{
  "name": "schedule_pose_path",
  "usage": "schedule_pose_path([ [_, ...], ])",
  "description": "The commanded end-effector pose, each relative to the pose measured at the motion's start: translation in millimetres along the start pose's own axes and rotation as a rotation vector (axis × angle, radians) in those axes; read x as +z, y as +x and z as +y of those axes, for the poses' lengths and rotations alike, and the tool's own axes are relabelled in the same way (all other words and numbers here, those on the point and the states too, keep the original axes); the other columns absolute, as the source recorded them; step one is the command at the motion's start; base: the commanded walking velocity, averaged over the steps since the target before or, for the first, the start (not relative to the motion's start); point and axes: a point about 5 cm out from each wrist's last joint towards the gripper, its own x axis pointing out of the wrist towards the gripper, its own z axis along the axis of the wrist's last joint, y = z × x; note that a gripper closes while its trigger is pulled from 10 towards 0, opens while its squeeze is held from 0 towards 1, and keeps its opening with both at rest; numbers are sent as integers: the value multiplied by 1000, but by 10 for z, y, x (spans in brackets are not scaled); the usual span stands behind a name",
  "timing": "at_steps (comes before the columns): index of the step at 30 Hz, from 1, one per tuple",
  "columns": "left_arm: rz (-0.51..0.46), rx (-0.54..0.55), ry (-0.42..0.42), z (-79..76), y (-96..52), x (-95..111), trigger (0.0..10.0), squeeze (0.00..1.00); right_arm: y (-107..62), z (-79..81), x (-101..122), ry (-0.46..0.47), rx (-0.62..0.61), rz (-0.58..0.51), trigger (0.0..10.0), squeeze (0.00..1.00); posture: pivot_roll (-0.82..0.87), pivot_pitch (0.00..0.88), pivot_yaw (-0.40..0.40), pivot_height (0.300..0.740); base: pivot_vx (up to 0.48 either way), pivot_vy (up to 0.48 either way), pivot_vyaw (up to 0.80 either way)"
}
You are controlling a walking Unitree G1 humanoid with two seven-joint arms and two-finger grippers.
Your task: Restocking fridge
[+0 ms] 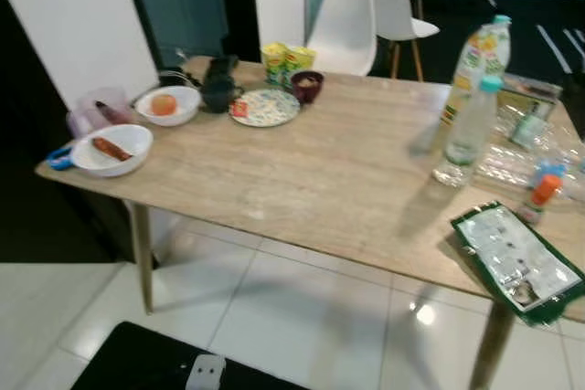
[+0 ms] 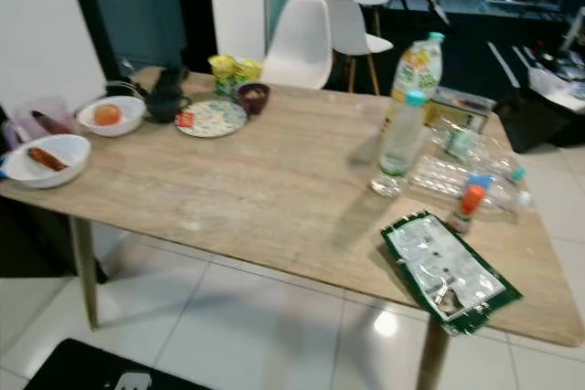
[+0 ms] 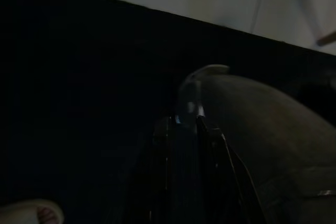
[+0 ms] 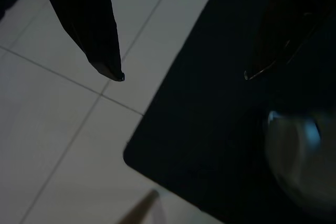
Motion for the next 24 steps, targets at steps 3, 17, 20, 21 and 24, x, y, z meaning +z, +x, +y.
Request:
schedule_pose_path([
  [3,17,-23,-9,-43,4,-50,10000,0,-3,-36,-48,-2,-14,29,10000,0,30,0,-4,740,0,-305,0],
  [17,8,-42,-17,-98,17,-50,10000,0,-33,-326,-192,88,-159,120,10000,0,30,0,-10,740,0,0,0],
  [20,8,-45,-17,-105,18,-55,10000,0,-52,-445,-234,141,-210,139,10000,0,30,0,-11,740,0,0,0],
  [21,8,-46,-16,-109,18,-61,10000,0,-75,-567,-275,205,-261,152,10000,0,30,0,-10,740,0,0,0],
  [24,8,-49,-15,-114,17,-66,10000,0,-122,-771,-330,300,-347,166,10000,0,29,0,-12,740,0,0,0],
])
